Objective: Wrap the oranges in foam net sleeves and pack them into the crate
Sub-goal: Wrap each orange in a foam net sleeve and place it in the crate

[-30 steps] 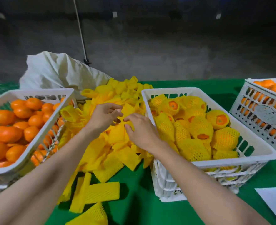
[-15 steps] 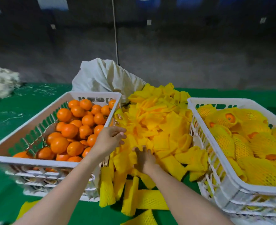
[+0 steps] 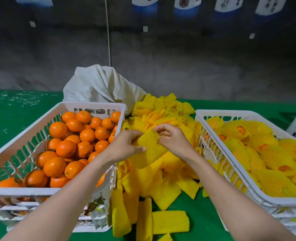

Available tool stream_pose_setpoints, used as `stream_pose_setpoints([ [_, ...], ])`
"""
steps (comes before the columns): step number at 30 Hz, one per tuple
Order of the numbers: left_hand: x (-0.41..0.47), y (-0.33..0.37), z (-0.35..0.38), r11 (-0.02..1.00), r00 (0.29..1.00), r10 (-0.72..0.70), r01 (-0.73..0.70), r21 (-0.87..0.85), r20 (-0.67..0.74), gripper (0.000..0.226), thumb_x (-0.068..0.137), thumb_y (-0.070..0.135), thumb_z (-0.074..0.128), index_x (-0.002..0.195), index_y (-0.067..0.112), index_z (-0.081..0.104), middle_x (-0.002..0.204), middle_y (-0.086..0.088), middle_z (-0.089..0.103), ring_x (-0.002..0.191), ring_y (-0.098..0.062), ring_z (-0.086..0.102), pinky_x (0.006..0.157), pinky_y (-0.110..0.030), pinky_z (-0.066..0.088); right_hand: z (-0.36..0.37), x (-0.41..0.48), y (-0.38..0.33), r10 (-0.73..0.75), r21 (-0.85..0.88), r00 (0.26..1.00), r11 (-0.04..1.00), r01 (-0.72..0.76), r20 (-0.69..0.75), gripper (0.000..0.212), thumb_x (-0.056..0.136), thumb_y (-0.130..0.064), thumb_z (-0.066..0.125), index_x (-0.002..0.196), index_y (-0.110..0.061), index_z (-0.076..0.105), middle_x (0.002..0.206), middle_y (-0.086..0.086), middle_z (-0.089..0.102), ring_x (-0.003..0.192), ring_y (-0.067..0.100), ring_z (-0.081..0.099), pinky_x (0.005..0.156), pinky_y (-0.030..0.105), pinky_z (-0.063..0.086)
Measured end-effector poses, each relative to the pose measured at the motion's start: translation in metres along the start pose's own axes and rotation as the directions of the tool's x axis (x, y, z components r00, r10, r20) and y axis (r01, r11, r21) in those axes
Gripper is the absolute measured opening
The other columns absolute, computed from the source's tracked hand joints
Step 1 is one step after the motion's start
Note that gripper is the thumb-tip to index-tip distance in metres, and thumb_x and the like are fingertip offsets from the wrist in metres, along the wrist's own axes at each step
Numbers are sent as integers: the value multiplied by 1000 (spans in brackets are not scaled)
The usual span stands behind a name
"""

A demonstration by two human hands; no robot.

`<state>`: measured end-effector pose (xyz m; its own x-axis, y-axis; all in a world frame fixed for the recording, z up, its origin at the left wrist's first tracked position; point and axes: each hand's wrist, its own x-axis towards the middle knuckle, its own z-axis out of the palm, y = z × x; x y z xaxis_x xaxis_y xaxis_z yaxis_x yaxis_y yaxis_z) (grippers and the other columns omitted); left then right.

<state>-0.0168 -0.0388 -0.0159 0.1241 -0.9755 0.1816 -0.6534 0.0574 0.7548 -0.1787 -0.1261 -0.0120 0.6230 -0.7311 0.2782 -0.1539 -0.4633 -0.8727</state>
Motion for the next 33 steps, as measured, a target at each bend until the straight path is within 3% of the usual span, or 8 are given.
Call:
stream_pose_setpoints([
  [5,-11,-11,-23,998,983,-44,33,-59,-181,12,81,15,74,85,6,68,79,-7,65,73,-23,58,63,-37,46,29,0,-16,-178,-124,971,979,159,-157,16,86,-17,66,95,-5,72,99,3,68,95,8,59,84,22,46],
  [8,-19,-15,-46,996,938,-87,92,-2,-335,17,79,15,75,71,7,63,61,-1,51,55,-11,46,47,-17,34,63,14,-27,-281,-246,939,942,230,-197,22,74,-23,78,80,-6,67,84,4,64,84,12,56,76,23,42],
  [13,-36,-31,-98,989,901,-62,115,97,-430,27,78,22,76,60,16,57,55,4,48,48,0,44,45,-11,32,122,54,-54,-117,-13,989,993,116,-88,29,83,-24,70,85,3,62,83,27,61,70,18,49,66,41,44],
  [16,-40,-51,-127,909,814,-325,129,-396,-482,39,86,50,61,68,16,66,61,0,60,58,-7,53,61,-20,43,159,70,-58,31,293,998,956,-15,-50,18,91,-16,58,90,1,64,95,24,64,85,26,59,78,45,45],
  [19,-34,-85,-152,743,631,-594,193,-641,-498,38,94,35,54,66,13,65,63,-9,67,48,-18,60,56,-27,50,190,80,-53,348,656,935,689,-308,72,16,87,-16,53,80,-17,68,98,3,67,95,20,58,94,40,42],
  [22,-23,-132,-158,858,692,-503,473,-200,-518,13,88,11,61,77,6,66,78,-16,63,58,-19,56,59,-26,47,209,84,-47,519,730,836,499,-467,180,15,82,-20,50,76,-16,63,82,7,64,79,23,58,77,36,47],
  [25,-5,-170,-150,754,794,-505,597,275,-339,14,83,17,66,90,6,62,80,-8,56,67,-15,53,53,-23,38,218,87,-43,531,766,806,393,-509,263,26,84,-19,43,62,-15,55,54,3,58,50,17,57,52,22,43],
  [33,0,-219,-132,529,800,-566,539,655,-200,67,71,39,79,126,17,47,118,-11,55,111,-32,50,91,-39,45,218,94,-31,517,800,823,377,-467,237,37,86,-18,43,49,-21,46,51,-2,47,50,12,45,52,23,36],
])
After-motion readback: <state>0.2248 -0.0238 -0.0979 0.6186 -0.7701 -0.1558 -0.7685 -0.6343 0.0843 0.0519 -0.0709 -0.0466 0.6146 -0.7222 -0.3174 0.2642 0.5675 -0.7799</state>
